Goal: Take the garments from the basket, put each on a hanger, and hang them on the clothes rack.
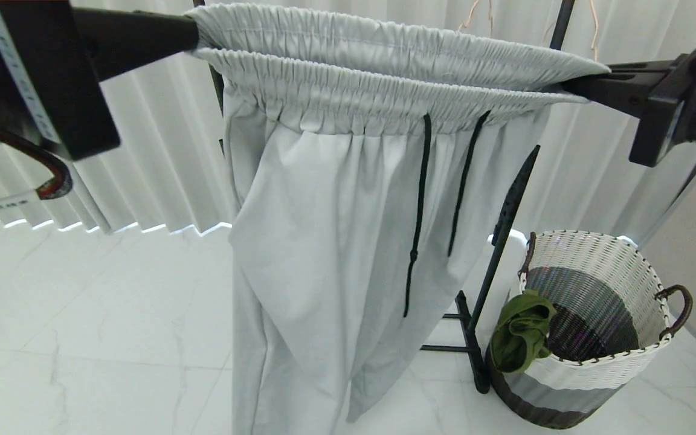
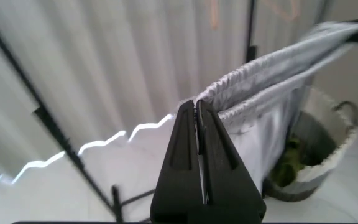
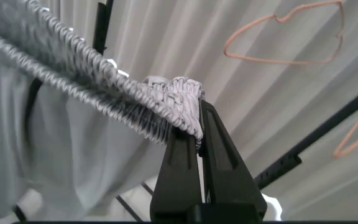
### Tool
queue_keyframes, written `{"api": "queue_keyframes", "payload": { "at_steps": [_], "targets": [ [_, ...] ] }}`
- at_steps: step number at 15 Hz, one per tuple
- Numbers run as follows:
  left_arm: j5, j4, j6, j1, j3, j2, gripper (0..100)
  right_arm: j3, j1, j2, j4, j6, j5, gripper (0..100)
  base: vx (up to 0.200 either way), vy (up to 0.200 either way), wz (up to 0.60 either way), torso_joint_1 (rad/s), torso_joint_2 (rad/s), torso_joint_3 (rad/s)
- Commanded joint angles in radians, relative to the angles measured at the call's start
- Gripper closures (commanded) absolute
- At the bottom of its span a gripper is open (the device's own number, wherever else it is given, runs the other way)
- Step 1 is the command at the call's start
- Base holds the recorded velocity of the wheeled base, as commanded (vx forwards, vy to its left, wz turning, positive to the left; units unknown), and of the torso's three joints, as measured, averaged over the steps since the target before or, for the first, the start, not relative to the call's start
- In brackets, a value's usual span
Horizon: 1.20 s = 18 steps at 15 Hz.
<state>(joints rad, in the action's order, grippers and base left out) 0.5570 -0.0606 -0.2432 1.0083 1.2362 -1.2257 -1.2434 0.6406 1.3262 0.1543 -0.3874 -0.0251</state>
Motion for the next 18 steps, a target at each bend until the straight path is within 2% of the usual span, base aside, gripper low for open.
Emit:
{"api": "queue_keyframes", "payload": {
  "at_steps": [1, 4, 7, 9, 11, 13, 15, 18],
  "targets": [
    [0.047, -0.002, 0.007, 0.046, 0.014, -0.054, 100, 0.032, 0.001, -0.090, -0.010, -0.001, 0.011, 100, 0.000, 0.000, 0.00, 0.000, 0.00, 0.000],
    [0.058, -0.002, 0.013, 0.088, 0.094, -0.120, 100, 0.004, 0.001, -0.165, -0.104, -0.001, 0.021, 100, 0.000, 0.000, 0.00, 0.000, 0.00, 0.000],
    [0.060, -0.045, 0.013, 0.088, 0.160, -0.169, 100, -0.050, 0.002, -0.255, -0.328, -0.001, 0.005, 100, 0.000, 0.000, 0.00, 0.000, 0.00, 0.000],
    [0.066, -0.077, 0.010, 0.088, 0.157, -0.175, 100, -0.080, 0.005, -0.303, -0.456, -0.002, -0.044, 100, 0.000, 0.000, 0.00, 0.000, 0.00, 0.000],
    [0.101, -0.082, 0.005, 0.088, 0.155, -0.175, 100, -0.093, 0.050, -0.347, -0.587, -0.004, -0.116, 100, 0.000, 0.000, 0.00, 0.000, 0.00, 0.000],
    [0.142, -0.082, 0.005, 0.087, 0.157, -0.184, 100, -0.087, 0.136, -0.357, -0.631, -0.005, -0.118, 100, 0.000, 0.000, 0.00, 0.000, 0.00, 0.000],
    [0.150, -0.082, 0.005, 0.088, 0.157, -0.184, 100, -0.085, 0.212, -0.347, -0.641, -0.010, -0.111, 100, 0.000, 0.000, 0.00, 0.000, 0.00, 0.000],
    [0.159, -0.074, 0.005, 0.087, 0.157, -0.176, 100, -0.079, 0.223, -0.344, -0.641, -0.021, -0.110, 100, 0.000, 0.000, 0.00, 0.000, 0.00, 0.000]
  ]
}}
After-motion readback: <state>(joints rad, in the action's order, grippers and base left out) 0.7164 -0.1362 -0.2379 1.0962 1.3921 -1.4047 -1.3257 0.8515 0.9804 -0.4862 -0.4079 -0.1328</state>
